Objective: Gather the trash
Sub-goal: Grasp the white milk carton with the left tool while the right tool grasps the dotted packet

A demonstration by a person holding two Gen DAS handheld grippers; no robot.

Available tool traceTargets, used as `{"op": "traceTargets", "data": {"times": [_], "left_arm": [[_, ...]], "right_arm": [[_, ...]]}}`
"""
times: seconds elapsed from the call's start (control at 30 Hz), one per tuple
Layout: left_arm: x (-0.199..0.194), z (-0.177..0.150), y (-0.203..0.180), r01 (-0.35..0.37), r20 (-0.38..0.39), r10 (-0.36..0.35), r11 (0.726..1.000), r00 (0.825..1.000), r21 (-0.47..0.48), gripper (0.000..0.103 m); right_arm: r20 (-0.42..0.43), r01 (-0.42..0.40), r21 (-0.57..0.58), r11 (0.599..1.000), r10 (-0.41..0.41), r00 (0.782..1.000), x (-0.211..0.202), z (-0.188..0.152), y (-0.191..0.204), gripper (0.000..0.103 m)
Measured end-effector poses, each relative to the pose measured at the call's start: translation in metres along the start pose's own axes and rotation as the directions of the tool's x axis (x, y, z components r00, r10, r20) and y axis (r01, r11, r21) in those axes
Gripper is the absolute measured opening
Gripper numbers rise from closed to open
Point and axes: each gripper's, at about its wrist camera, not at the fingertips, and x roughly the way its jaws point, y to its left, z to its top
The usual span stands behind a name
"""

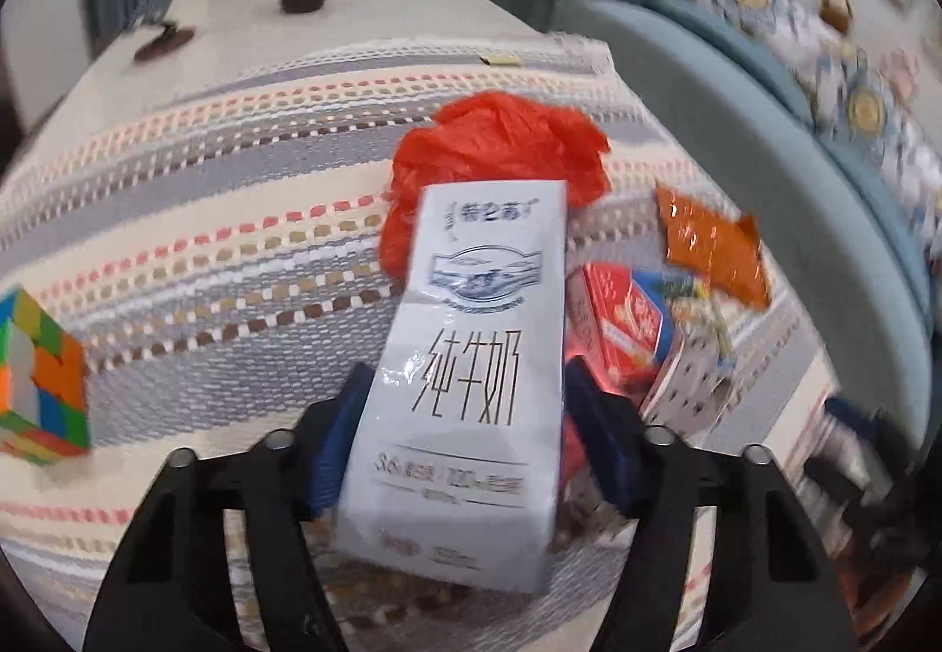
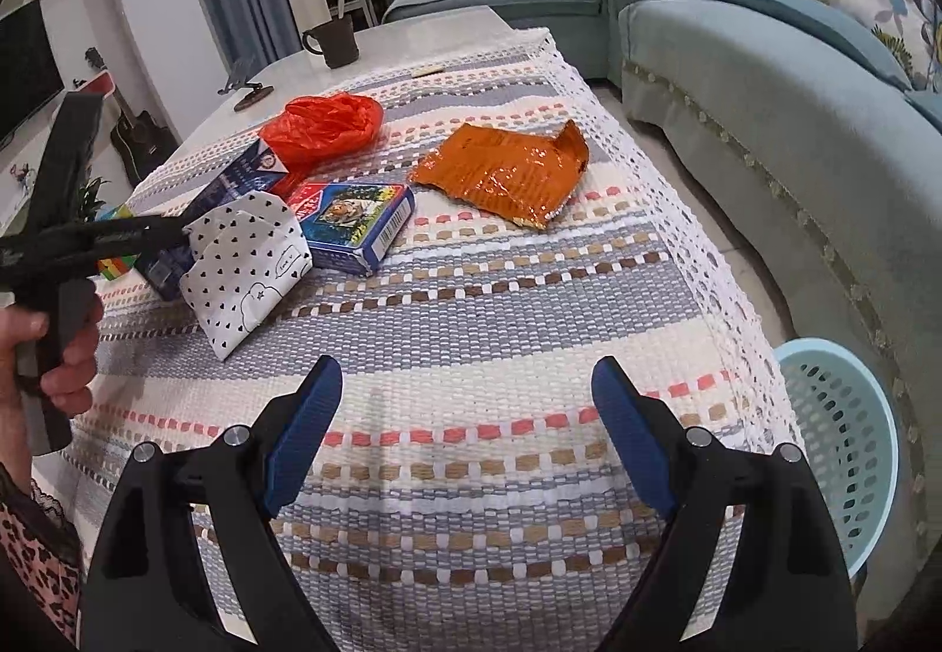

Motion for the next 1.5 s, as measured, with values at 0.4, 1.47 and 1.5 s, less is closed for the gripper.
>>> {"op": "traceTargets", "data": {"times": [0.4, 1.47, 1.5], "left_arm": [[-0.086, -0.068, -0.003, -0.104, 0.190, 0.132, 0.983, 0.973, -0.149, 0.051], [-0.107, -0.117, 0.027, -0.137, 0.322, 0.241, 0.939, 0.915, -0.314, 0.051], [-0.107, -0.116, 0.023, -0.146, 0.323, 0.245, 0.943, 0.914, -0.300, 0.051]], "right_arm": [[-0.024, -0.131, -0.123, 0.984, 0.129, 0.991, 0.007, 0.026, 0.054, 0.082], [-0.169, -0.179, -0.068, 0.981, 0.166, 0.972, 0.057, 0.045, 0.110, 0.012], [-0.148, -0.169, -0.086, 0.982, 0.155, 0.977, 0.048, 0.044, 0.110, 0.010]]}}
